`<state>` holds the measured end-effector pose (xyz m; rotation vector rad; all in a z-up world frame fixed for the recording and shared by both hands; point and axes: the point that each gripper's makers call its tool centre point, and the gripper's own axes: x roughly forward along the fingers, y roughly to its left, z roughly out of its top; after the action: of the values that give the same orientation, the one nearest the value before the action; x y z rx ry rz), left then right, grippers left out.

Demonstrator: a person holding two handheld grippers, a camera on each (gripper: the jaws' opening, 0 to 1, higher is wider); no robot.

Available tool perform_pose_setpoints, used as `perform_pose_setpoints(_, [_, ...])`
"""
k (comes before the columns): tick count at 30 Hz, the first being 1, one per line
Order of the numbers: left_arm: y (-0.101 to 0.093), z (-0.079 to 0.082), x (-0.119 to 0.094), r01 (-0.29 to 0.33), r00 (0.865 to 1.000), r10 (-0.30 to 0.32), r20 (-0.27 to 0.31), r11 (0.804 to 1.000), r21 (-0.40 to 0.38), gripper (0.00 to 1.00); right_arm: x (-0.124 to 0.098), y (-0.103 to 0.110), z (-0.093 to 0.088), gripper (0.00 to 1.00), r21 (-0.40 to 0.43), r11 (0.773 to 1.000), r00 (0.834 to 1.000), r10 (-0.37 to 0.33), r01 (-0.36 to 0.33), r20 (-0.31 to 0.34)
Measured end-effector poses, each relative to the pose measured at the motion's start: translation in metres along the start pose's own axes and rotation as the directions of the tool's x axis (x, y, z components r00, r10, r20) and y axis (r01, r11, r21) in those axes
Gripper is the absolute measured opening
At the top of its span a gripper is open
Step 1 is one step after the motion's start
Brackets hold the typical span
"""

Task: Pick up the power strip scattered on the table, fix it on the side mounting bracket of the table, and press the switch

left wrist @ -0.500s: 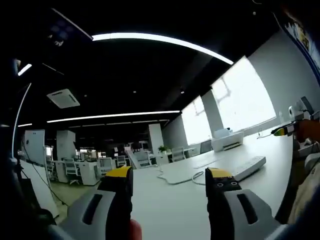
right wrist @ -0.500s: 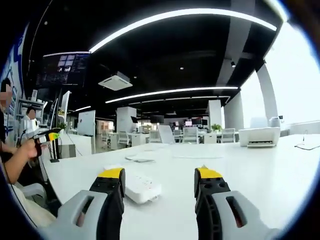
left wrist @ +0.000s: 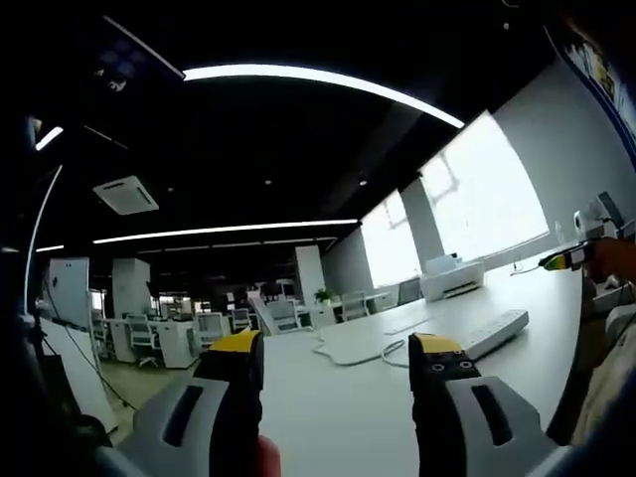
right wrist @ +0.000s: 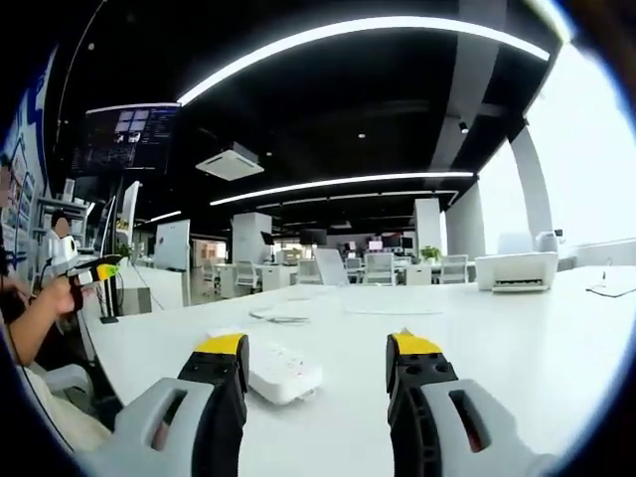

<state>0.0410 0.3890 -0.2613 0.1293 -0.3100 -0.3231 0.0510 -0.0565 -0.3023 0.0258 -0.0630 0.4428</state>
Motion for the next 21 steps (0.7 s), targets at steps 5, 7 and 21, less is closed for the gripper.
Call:
perform_pose_setpoints(5, [0.0002,0.0006,0.0001,0.002,1.000,-0.002,0.003,1.000,0.005,0.63,0.0009,0.0005,-0.0001,0.52,0.003,1.000,1.000,0.003,-0.003,0.000])
perform_pose_setpoints(7, [0.0008,-0.0001,0.0002,0.001,1.000,-0.001,0.003,1.000,0.001,0.63,0.0013,0.0008,-0.0002,0.52,0.003,1.000,1.000,0.005,-0.005,0.000])
perform_pose_setpoints(21, [0.0026,-0.0021,-0.0003,-0.001,1.000,0.001,0.000,1.000,-0.005,0.63,-0.0022,-0.0059,0.0018,0.52,0.014,1.000,1.000,0.005,-0.005,0.010])
